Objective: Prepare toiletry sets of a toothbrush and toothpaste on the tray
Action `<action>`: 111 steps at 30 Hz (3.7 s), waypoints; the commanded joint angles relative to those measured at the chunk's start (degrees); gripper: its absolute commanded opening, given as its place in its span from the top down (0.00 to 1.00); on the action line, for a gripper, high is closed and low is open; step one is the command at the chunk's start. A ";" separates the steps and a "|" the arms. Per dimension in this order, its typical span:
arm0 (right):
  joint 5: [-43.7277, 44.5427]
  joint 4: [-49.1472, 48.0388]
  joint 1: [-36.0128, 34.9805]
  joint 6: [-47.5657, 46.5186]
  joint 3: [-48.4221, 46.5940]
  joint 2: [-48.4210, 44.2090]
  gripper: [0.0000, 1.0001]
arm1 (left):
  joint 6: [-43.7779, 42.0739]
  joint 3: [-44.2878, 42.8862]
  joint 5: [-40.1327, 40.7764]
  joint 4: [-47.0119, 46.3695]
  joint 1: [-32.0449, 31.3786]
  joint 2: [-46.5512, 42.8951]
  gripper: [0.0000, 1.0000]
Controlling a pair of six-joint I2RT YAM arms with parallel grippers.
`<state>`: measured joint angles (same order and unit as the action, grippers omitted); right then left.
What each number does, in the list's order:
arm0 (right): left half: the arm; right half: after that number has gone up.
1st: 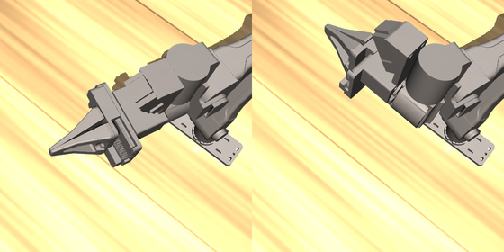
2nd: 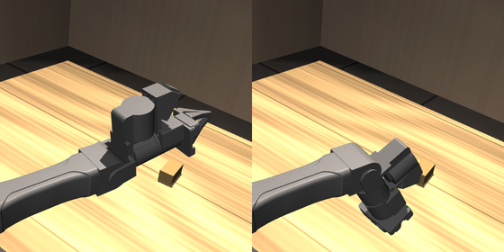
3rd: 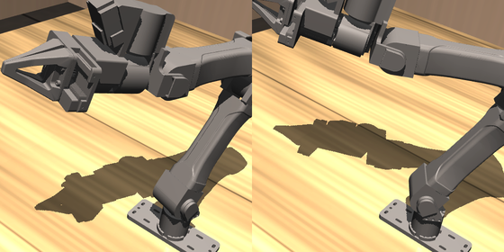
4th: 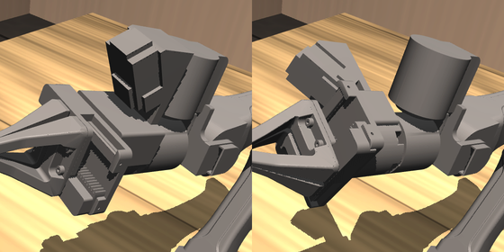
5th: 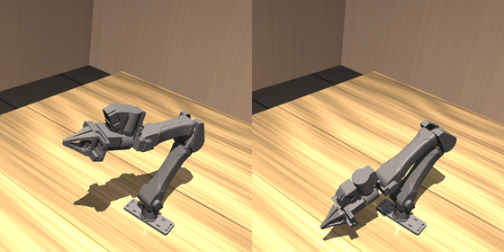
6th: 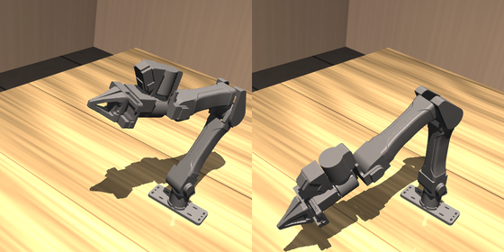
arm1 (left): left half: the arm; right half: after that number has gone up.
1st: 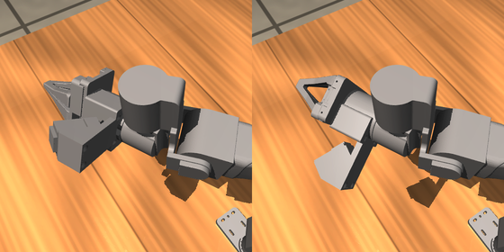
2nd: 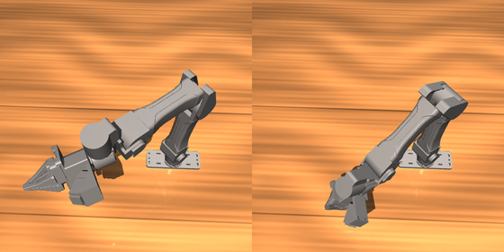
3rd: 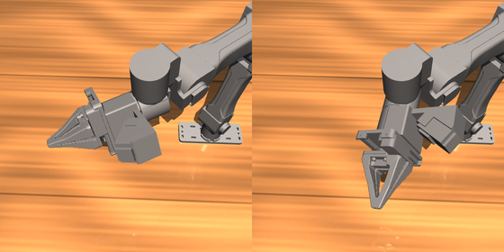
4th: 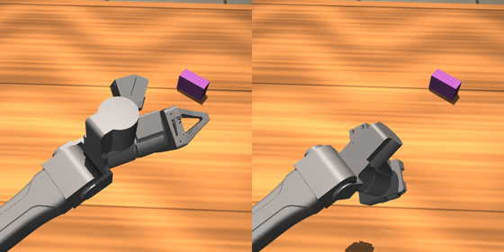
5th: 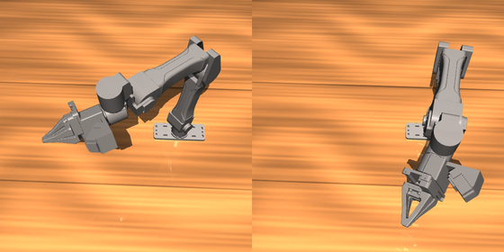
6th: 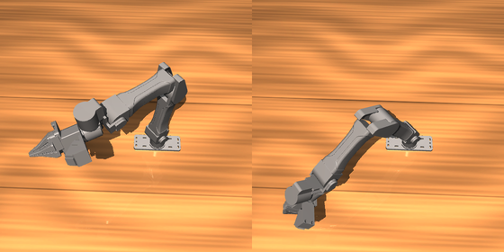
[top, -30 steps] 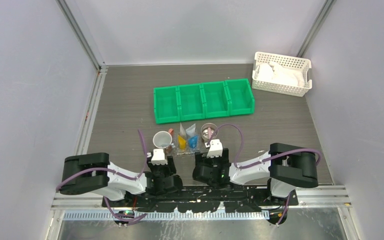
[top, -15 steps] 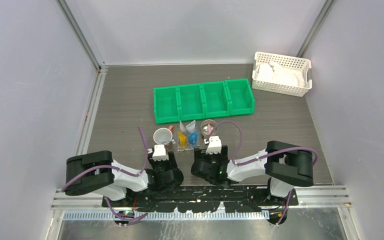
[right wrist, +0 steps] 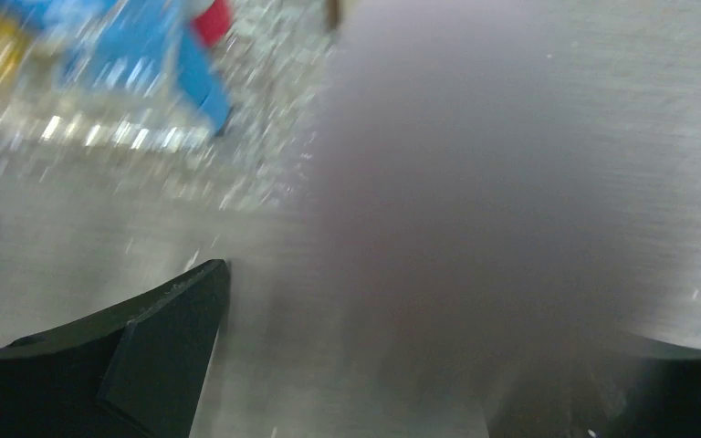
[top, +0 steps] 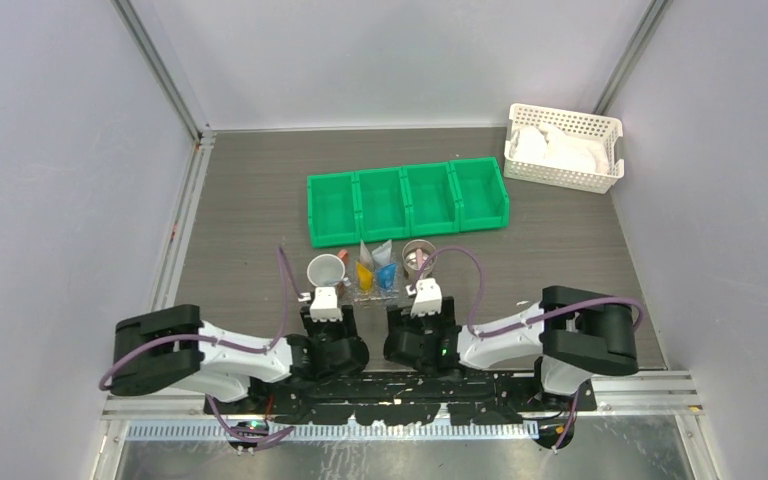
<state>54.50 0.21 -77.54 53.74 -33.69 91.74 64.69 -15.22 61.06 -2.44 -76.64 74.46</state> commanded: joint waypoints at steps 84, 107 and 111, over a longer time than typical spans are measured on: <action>-51.29 18.30 53.55 -25.24 -65.98 35.69 0.55 | -36.41 -29.37 -54.33 14.13 68.82 -3.86 0.32; -47.15 20.40 53.28 -33.14 -81.80 45.21 0.56 | -38.89 -27.12 -57.79 7.97 68.99 0.42 0.32; -47.81 13.44 53.41 -34.86 -71.53 36.86 0.02 | -40.05 -27.39 -57.92 8.20 68.99 -1.22 0.31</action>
<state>7.20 19.40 -24.27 21.78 -112.79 137.58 26.63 -42.41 4.19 8.54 -8.12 74.98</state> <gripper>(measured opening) 0.813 0.683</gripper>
